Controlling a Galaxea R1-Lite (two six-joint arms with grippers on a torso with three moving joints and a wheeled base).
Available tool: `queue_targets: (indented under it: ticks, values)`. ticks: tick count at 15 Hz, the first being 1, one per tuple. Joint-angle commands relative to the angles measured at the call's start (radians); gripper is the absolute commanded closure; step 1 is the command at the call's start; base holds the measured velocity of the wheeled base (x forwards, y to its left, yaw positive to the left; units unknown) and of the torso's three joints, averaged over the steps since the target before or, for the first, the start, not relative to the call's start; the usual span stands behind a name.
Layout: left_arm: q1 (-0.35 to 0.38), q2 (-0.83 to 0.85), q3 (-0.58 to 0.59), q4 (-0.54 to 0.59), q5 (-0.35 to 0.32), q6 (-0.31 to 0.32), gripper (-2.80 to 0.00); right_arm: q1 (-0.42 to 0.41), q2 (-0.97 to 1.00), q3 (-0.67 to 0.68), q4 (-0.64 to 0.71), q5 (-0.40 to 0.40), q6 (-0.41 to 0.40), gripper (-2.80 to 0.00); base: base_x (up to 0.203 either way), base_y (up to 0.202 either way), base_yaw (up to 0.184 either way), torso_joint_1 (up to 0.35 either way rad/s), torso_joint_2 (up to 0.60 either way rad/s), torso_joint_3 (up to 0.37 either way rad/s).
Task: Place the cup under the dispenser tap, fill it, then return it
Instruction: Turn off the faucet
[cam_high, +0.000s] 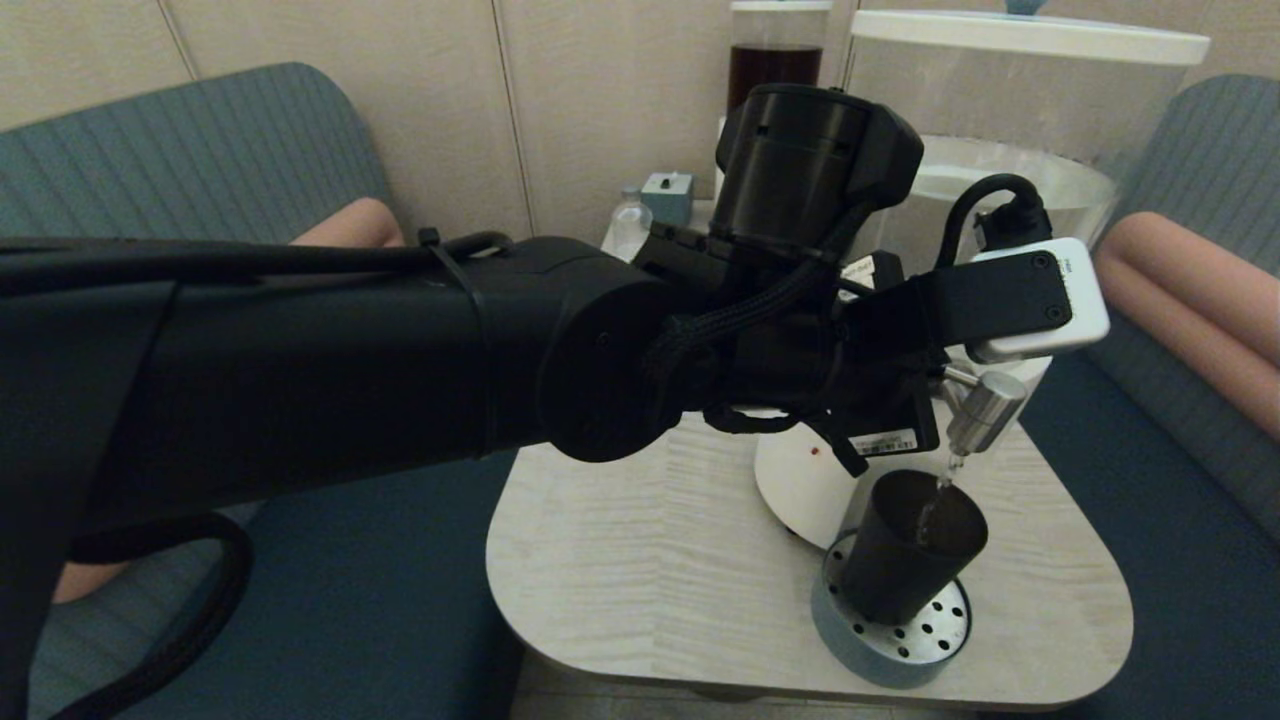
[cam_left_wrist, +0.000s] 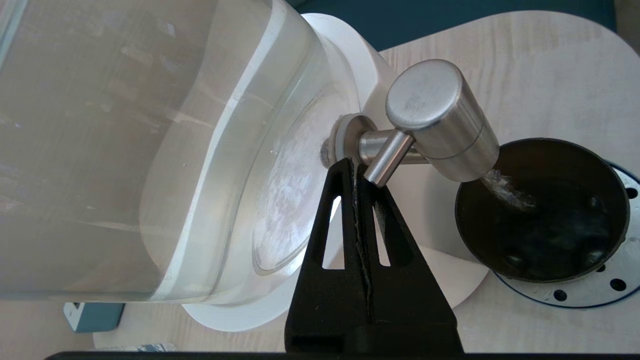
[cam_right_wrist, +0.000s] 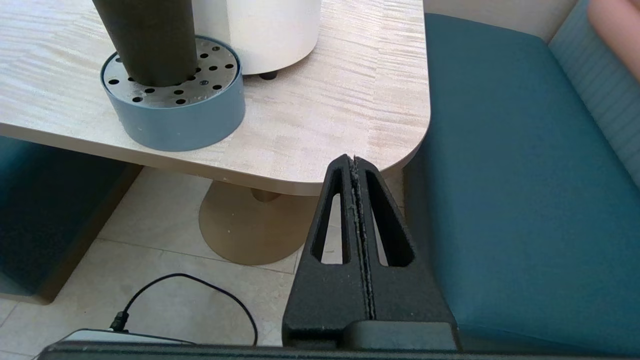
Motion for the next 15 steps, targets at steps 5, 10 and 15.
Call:
queue_targets:
  ticks: [5, 10, 15]
  values:
    - [0.011, -0.065, 0.062, 0.003, 0.017, 0.004, 0.0, 0.0, -0.003, 0.0, 0.0, 0.0, -0.001, 0.0, 0.0, 0.0, 0.0, 0.0, 0.0, 0.0]
    - [0.033, -0.151, 0.186, 0.0, 0.017, 0.006, 0.0, 0.0, -0.003, 0.0, 0.0, 0.0, -0.001, 0.0, 0.0, 0.0, 0.0, 0.0, 0.0, 0.0]
    - [0.031, -0.198, 0.248, -0.003, -0.015, -0.002, 0.0, 0.0, -0.003, 0.0, 0.0, 0.0, -0.001, 0.0, 0.0, 0.0, 0.0, 0.0, 0.0, 0.0]
